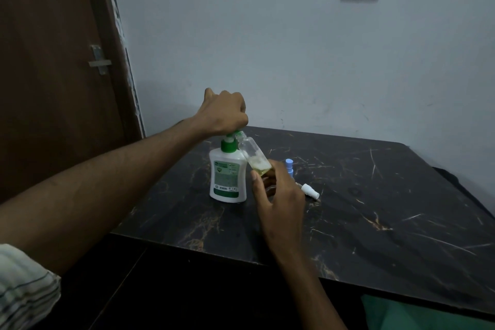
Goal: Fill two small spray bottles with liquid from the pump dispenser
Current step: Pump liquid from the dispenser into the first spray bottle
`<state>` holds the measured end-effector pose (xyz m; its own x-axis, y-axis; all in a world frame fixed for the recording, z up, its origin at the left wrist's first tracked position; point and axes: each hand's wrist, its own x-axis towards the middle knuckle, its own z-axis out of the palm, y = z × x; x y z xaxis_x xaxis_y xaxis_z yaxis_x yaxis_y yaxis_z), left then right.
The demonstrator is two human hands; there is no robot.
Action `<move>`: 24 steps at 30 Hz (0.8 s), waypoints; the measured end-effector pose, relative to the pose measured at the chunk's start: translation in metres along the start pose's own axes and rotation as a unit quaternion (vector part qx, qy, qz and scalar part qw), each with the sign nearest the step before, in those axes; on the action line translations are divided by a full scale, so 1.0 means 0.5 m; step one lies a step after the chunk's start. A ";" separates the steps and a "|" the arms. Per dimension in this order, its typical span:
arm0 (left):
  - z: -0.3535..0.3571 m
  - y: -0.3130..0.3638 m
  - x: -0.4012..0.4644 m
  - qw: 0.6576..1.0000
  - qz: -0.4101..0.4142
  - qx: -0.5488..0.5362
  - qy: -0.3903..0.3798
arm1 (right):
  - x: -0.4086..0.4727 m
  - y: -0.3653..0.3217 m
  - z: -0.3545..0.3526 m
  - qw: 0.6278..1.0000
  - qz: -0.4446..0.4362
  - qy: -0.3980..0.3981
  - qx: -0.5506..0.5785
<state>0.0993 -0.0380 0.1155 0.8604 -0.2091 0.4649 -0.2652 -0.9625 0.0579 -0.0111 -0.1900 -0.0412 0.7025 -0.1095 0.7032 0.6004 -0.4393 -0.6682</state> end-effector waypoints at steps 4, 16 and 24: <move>-0.009 -0.002 0.002 1.000 0.000 -0.004 0.002 | -0.001 -0.001 -0.004 1.000 -0.004 -0.001 0.004; -0.007 0.001 0.004 1.000 0.000 -0.004 0.001 | -0.001 0.002 -0.001 1.000 -0.005 0.006 0.003; -0.007 -0.005 0.004 1.000 -0.008 -0.007 0.002 | 0.000 0.001 -0.001 1.000 -0.005 0.006 0.001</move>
<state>0.1003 -0.0354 0.1195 0.8623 -0.1937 0.4679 -0.2579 -0.9631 0.0764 -0.0110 -0.1905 -0.0417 0.6914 -0.1159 0.7131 0.6084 -0.4391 -0.6612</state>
